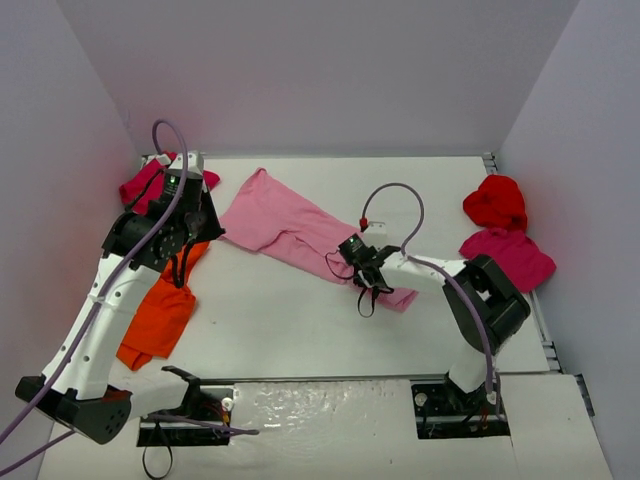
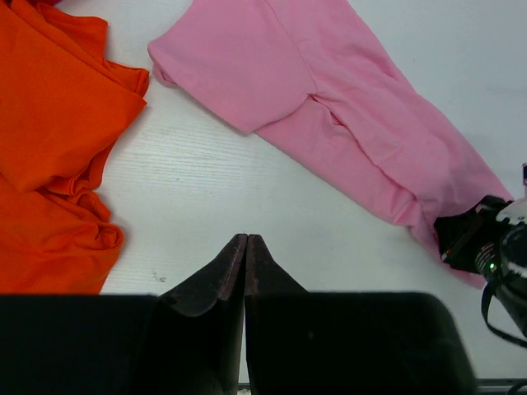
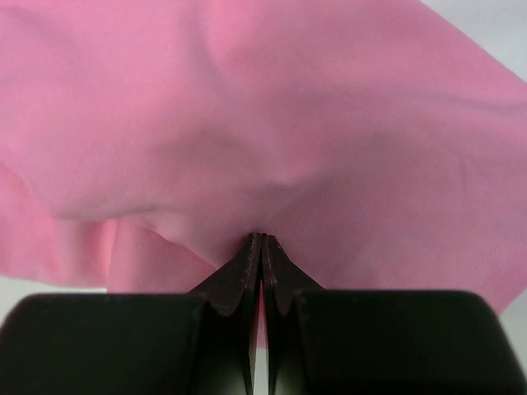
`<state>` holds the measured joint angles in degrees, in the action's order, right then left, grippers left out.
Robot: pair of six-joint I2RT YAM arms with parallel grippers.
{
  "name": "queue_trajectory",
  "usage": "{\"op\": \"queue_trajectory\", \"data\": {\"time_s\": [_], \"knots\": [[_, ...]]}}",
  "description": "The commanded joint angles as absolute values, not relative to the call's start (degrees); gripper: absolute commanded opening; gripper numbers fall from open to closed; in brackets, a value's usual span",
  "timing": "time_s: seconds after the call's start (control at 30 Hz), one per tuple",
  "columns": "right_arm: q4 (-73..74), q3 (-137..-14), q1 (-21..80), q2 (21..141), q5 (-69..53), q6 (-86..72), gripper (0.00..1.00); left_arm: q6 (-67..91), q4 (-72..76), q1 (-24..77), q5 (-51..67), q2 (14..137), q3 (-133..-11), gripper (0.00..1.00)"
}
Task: Fold and stack the t-shirts
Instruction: Fold the tshirt
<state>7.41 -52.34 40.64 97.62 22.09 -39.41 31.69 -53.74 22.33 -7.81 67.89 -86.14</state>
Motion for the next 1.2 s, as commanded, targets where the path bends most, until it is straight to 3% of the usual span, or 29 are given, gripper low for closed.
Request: {"op": "queue_trajectory", "data": {"time_s": [0.0, 0.2, 0.4, 0.57, 0.7, 0.83, 1.0, 1.17], "knots": [[16.0, -48.7, 50.6, 90.9, 17.9, -48.8, 0.0, 31.6, -51.1, 22.0, -7.2, 66.2, -86.3, 0.0], [18.4, -50.7, 63.7, 89.0, 19.0, -57.7, 0.0, 32.6, -50.0, 22.0, -6.0, 66.2, -85.2, 0.0], [20.1, -66.1, 82.0, 99.4, 22.4, -57.8, 0.0, 34.1, -48.2, 22.1, -4.9, 65.6, -83.0, 0.0], [22.1, -75.6, 85.7, 103.2, 27.6, -55.3, 0.0, 34.1, -47.2, 22.2, -5.8, 64.0, -80.4, 0.0], [22.1, -78.6, 84.6, 99.9, 35.8, -51.0, 0.0, 34.9, -45.2, 22.2, -4.7, 60.5, -75.9, 0.0], [20.2, -80.5, 76.5, 97.5, 37.9, -42.5, 0.0, 37.4, -43.0, 22.3, -2.0, 55.5, -71.4, 0.0], [5.2, -82.1, 59.6, 100.4, 27.3, -24.5, 0.0, 42.7, -43.2, 24.0, 0.0, 51.9, -66.5, 0.0], [0.6, -92.3, 51.6, 113.6, 15.2, -16.3, 0.0, 45.7, -46.1, 28.2, -3.3, 47.6, -64.1, 0.0]]}}
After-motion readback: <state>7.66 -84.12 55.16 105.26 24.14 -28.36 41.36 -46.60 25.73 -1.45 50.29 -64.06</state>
